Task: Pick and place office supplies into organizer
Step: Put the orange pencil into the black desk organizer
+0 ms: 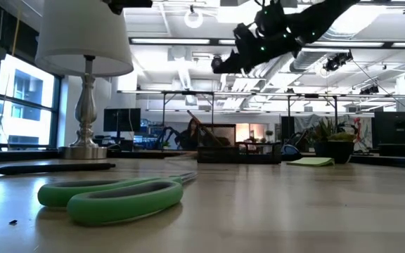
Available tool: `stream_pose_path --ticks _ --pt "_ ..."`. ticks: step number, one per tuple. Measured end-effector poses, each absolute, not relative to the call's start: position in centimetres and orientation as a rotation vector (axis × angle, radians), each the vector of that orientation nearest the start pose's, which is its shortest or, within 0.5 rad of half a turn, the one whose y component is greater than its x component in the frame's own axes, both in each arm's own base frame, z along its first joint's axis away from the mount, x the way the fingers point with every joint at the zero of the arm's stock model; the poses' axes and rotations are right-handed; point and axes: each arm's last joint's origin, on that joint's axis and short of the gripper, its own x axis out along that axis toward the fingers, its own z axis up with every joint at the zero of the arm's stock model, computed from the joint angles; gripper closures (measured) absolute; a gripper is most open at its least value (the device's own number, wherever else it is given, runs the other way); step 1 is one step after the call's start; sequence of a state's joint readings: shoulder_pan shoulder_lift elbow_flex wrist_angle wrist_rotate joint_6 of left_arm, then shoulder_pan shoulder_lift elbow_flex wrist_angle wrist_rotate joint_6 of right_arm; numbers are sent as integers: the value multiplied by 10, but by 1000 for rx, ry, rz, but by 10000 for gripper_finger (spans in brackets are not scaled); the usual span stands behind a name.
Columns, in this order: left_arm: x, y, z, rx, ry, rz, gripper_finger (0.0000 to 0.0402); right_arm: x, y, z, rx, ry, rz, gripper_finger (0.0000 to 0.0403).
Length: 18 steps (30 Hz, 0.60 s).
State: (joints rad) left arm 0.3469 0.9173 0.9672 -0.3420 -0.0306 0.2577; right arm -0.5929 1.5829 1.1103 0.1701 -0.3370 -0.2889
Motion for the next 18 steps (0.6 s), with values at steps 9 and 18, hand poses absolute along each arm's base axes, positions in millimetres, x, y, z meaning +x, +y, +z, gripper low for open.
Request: stream_pose_path --ticks 9,18 --pt "182 68 360 216 318 363 401 335 -168 236 90 462 -113 369" --pt "173 65 363 214 313 393 401 423 -103 204 194 597 -82 256"
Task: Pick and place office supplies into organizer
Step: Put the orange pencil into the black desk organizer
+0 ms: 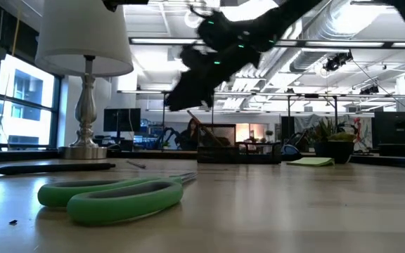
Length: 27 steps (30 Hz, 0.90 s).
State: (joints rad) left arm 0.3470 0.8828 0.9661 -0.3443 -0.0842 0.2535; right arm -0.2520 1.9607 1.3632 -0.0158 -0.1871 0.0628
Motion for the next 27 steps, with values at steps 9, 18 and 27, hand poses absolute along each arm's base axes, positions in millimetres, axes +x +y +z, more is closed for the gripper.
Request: stream_pose_path --ticks 9,18,27 --pt "162 62 364 211 333 397 401 506 -67 175 271 850 -173 223" --pt "152 58 364 211 352 402 401 543 -69 147 207 1038 -326 253" --pt "150 57 364 211 355 401 401 534 -89 128 258 1071 -350 261"
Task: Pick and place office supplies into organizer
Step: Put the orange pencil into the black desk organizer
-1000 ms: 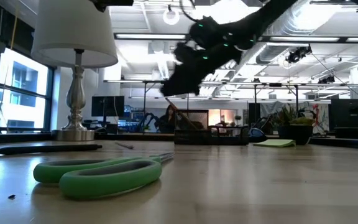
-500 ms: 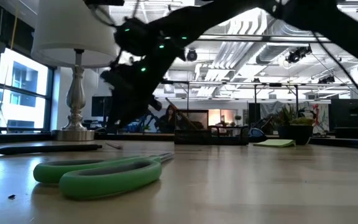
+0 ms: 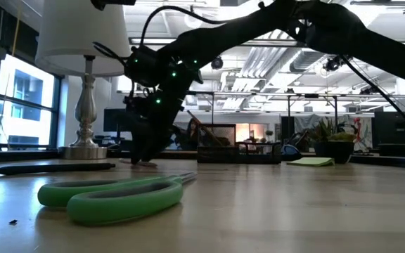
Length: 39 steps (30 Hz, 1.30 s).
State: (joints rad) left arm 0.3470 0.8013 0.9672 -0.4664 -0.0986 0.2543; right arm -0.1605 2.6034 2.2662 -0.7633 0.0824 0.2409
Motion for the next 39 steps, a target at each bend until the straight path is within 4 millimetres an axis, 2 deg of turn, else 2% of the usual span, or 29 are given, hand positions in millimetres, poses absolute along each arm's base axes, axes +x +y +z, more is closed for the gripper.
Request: stream_pose_path --ticks 6,9,13,16,19,21,25,30,35,39 --pt "150 57 364 212 354 401 401 529 -85 127 173 1143 -308 283" --pt "150 57 364 213 355 401 401 528 -82 127 121 1172 -288 314" --pt "150 57 364 212 354 401 401 526 -81 128 85 1202 -255 380" --pt "150 57 364 212 355 401 401 524 -80 131 49 1214 -235 390" --pt "150 57 364 212 356 401 401 518 -83 142 30 1234 -239 381" --pt "150 57 364 212 358 401 401 513 -85 152 3 1254 -238 392" --pt "150 57 363 209 365 400 401 503 -94 191 -41 1214 -270 394" --pt "149 57 362 207 376 397 401 490 -109 205 -57 1227 -289 398" --pt "149 57 360 196 397 396 401 471 -124 252 -108 1046 -316 400" --pt "148 57 358 176 415 396 401 440 -138 265 -102 894 -320 401"
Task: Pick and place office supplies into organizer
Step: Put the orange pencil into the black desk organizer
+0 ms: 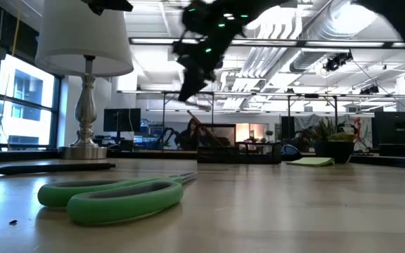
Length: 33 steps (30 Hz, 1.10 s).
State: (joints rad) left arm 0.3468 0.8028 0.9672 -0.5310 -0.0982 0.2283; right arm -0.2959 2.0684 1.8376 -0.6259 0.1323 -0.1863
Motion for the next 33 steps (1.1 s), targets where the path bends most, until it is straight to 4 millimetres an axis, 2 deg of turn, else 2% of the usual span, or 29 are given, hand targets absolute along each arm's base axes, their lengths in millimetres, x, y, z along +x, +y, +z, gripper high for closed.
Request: stream_pose_path --ticks 3,7,10,15,21,25,33 --pt "148 57 359 172 406 398 401 408 -153 273 -100 694 -344 401" --pt "149 57 360 164 386 402 401 366 -173 250 -126 505 -361 402" --pt "150 57 362 163 364 406 401 342 -187 242 -165 331 -316 402" --pt "150 57 364 161 344 406 401 313 -208 210 -103 286 -326 402" --pt "150 57 364 180 345 405 401 303 -216 200 -107 260 -329 402" --pt "154 59 364 186 345 406 401 305 -220 197 -90 216 -309 402" --pt "165 63 362 200 343 404 401 311 -223 175 -69 236 -304 402"
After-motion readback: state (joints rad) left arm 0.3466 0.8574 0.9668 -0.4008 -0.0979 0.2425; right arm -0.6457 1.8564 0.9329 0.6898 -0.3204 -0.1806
